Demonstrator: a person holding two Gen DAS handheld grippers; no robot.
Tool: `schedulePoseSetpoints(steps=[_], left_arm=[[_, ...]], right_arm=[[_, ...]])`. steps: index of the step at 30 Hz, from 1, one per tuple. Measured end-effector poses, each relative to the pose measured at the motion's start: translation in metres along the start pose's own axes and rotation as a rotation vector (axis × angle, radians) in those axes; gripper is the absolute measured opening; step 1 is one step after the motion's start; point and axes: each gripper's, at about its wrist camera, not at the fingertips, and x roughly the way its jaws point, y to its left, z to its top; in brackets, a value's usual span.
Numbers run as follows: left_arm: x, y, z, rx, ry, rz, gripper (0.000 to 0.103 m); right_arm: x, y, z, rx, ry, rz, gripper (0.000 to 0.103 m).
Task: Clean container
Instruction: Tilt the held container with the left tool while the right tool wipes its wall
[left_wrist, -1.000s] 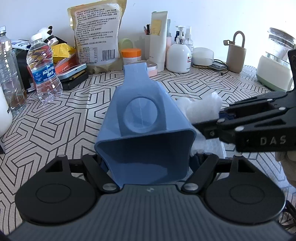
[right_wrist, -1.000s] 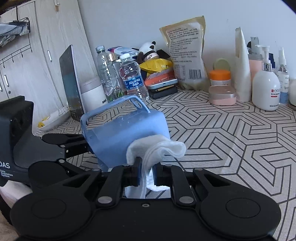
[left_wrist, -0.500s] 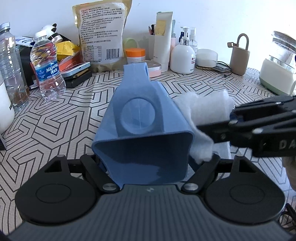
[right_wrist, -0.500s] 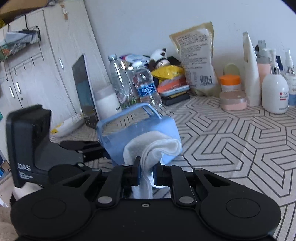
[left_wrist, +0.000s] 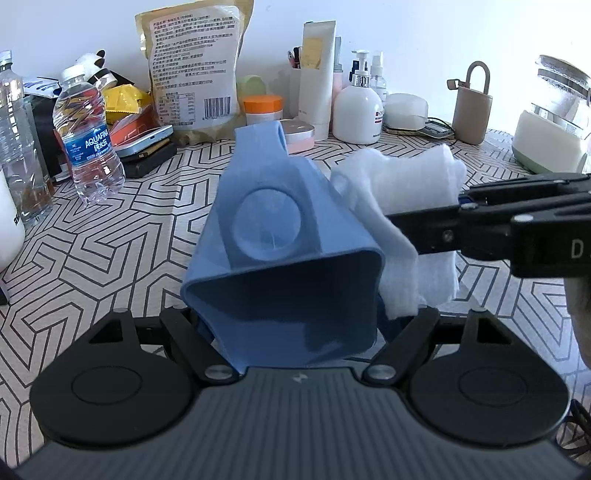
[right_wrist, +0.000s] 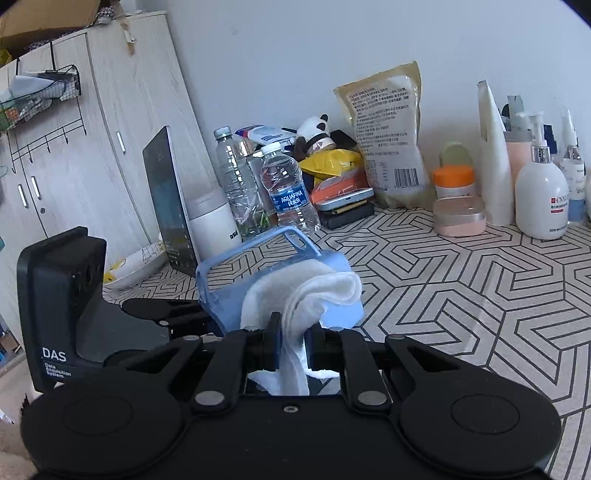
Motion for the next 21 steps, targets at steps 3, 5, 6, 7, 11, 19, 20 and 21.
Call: schedulePoseSetpoints(steps=[3,5,6,7,11,19,20,21], left_arm=[[0.0,-0.001,0.0,0.002,0.0,0.002,0.08],[-0.001,-0.001,0.0,0.004,0.0,0.002,0.08],[-0.001,-0.002,-0.001,0.006,-0.001,0.0,0.08],[-0.001,-0.002,-0.001,0.011,-0.002,-0.001,0.08],[0.0,-0.004,0.0,0.019,0.001,0.005,0.08],[-0.001,-0.003,0.0,0.013,0.003,0.002,0.081],[-0.001,-0.003,0.0,0.012,0.003,0.001,0.081],[-0.001,-0.002,0.0,0.013,0.004,0.002,0.081]], right_arm=[[0.006,-0.003,-0.001,0.003,0.034,-0.032,0.017],[0.012,-0.003,-0.003,-0.001,0.067,-0.063,0.017],[0.015,-0.004,-0.005,-0.002,0.083,-0.08,0.017],[0.018,-0.004,-0.006,-0.005,0.101,-0.099,0.017],[0.021,-0.006,-0.007,-0.006,0.111,-0.111,0.017],[0.005,-0.007,-0.001,0.029,0.023,-0.026,0.017],[0.003,-0.008,0.0,0.044,0.008,-0.008,0.017],[0.002,-0.008,0.0,0.048,0.002,0.0,0.017]])
